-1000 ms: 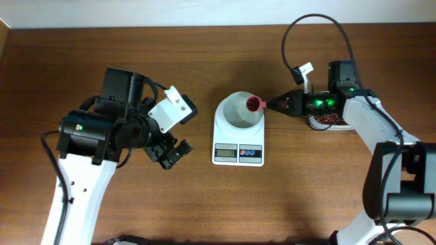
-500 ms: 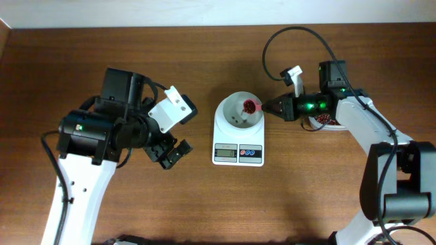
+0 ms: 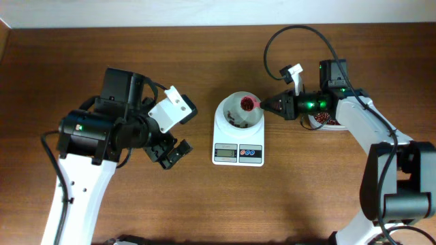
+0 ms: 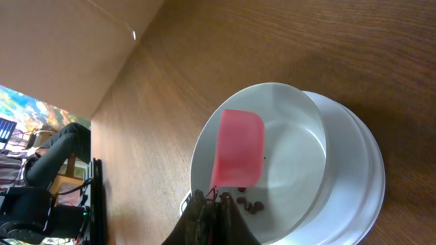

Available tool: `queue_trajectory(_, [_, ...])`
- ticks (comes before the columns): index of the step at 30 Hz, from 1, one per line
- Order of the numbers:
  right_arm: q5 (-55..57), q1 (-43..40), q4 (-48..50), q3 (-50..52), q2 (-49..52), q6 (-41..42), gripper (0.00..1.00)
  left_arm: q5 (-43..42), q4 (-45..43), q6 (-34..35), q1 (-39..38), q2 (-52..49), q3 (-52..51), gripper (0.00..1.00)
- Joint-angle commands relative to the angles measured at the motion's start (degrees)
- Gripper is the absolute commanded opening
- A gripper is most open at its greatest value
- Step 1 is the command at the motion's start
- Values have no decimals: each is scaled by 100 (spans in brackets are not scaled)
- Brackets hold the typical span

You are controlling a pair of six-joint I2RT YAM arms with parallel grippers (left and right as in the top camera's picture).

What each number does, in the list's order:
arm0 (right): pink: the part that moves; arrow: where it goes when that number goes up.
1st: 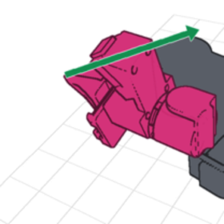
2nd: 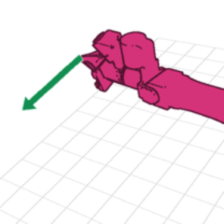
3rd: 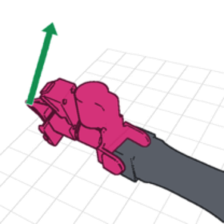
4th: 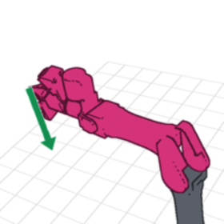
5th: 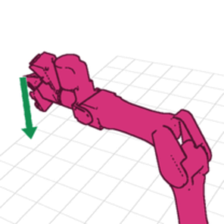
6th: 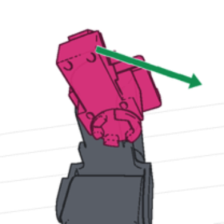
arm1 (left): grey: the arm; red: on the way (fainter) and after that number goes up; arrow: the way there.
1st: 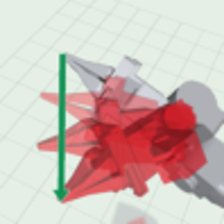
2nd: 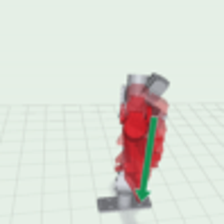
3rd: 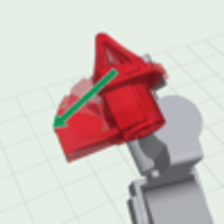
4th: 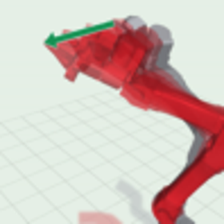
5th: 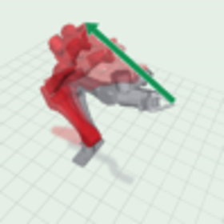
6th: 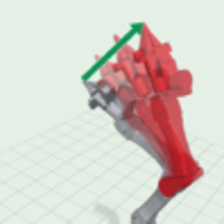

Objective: Scoop and weigh 50g on scale
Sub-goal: 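Tip the pink scoop over the white bowl to pour beans in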

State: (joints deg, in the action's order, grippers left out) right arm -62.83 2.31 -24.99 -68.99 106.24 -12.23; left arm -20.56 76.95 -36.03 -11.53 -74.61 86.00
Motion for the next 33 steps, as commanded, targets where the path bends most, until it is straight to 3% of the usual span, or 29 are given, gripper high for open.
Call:
queue_trajectory(1, [59, 42, 76, -22, -98, -85, 4, 22, -11, -87, 31, 70, 120, 99])
queue_trajectory(33, [527, 459, 59, -22, -98, -81, 4, 22, -11, -85, 31, 70, 120, 99])
